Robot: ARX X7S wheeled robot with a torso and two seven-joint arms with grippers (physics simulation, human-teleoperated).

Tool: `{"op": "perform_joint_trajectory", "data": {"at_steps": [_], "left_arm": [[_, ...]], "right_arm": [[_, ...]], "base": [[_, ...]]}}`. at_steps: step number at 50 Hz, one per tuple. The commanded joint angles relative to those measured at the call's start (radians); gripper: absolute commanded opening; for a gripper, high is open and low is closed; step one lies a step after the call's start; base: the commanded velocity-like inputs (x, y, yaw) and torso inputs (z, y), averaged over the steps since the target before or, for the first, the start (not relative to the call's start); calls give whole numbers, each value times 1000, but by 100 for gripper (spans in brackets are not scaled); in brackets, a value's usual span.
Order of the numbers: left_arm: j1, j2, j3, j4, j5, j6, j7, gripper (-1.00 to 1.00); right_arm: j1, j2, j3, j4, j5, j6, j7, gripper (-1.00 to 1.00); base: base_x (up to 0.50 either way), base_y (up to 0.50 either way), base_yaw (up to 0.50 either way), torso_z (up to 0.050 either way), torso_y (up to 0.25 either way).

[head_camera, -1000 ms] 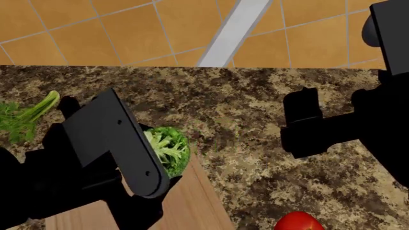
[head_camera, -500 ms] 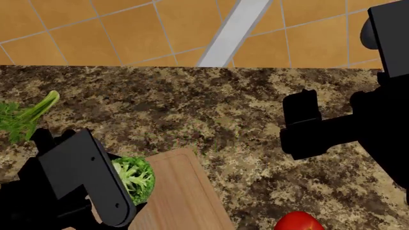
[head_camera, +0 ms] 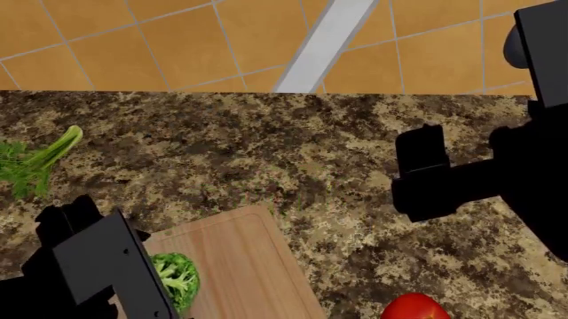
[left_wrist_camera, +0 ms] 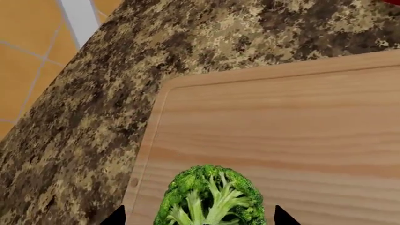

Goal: Clear the non-vegetable object off the cutting board and place the vegetables onto it.

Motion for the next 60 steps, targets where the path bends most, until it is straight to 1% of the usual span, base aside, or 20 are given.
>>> {"op": "perform_joint_trajectory", "data": {"at_steps": [1,6,8,17,25,32,36,37,40,42,43,45,47,48,50,52,53,56,59,60], "left_arm": [[-41,14,-59,3,-40,-17,22,100],[-55,-1,-83,13,-79,-12,11,100],[-64,-10,-101,23,-130,-9,-2,100],[-98,-44,-149,73,-264,3,-37,100],[-152,-91,-221,83,-402,48,-66,100],[-180,-143,-279,111,-502,95,-65,100],[-202,-167,-314,83,-516,121,-58,100],[-203,-184,-331,69,-517,138,-54,100],[-200,-194,-339,43,-507,147,-39,100],[-192,-205,-349,29,-489,165,-37,100],[-189,-211,-354,8,-504,178,-46,100],[-176,-222,-359,-6,-505,195,-48,100],[-140,-226,-361,-40,-521,234,-59,100],[-128,-228,-362,-38,-501,245,-52,100],[-106,-233,-370,-54,-505,280,-69,100],[-74,-240,-376,-51,-492,327,-118,100],[-67,-245,-379,-46,-477,337,-127,100],[-44,-273,-397,-29,-497,375,-146,100],[-56,-300,-427,-1,-518,400,-165,100],[-66,-308,-435,3,-536,399,-163,100]], "right_arm": [[2,-22,26,0,-21,0,-28,100],[-3,-14,27,-9,-9,-7,-20,100],[0,-15,26,-9,-9,-7,-18,100],[16,-16,17,-9,14,-4,-1,100],[20,8,14,-49,99,-26,56,100],[12,37,11,-92,174,-51,103,100],[24,61,3,-128,254,-74,155,100],[29,73,0,-152,292,-88,181,100],[28,90,-4,-196,344,-114,215,100],[25,104,-3,-230,381,-139,238,100],[1,111,17,-256,398,-181,236,100],[-9,116,24,-286,420,-211,247,100],[-9,130,24,-314,452,-235,273,100],[-17,136,23,-325,468,-248,279,100],[-27,150,21,-345,496,-274,295,100],[-8,154,14,-362,538,-292,323,100],[-8,154,15,-369,550,-304,327,100],[-20,167,13,-407,588,-341,346,100],[-71,201,29,-446,600,-406,350,100],[-71,203,23,-450,606,-399,352,100]], "base": [[0,0,0,0,0],[0,0,0,0,0],[0,0,0,0,0],[0,0,0,0,1],[0,0,0,0,0],[0,0,0,0,0],[0,0,0,0,0],[0,0,0,0,0],[0,0,0,0,0],[0,0,0,0,0],[0,0,0,0,0],[0,0,0,0,0],[0,0,0,0,0],[0,0,0,0,0],[0,0,0,0,0],[0,0,0,0,0],[0,0,0,0,0],[0,0,0,0,0],[0,0,0,0,0],[0,0,0,0,0]]}}
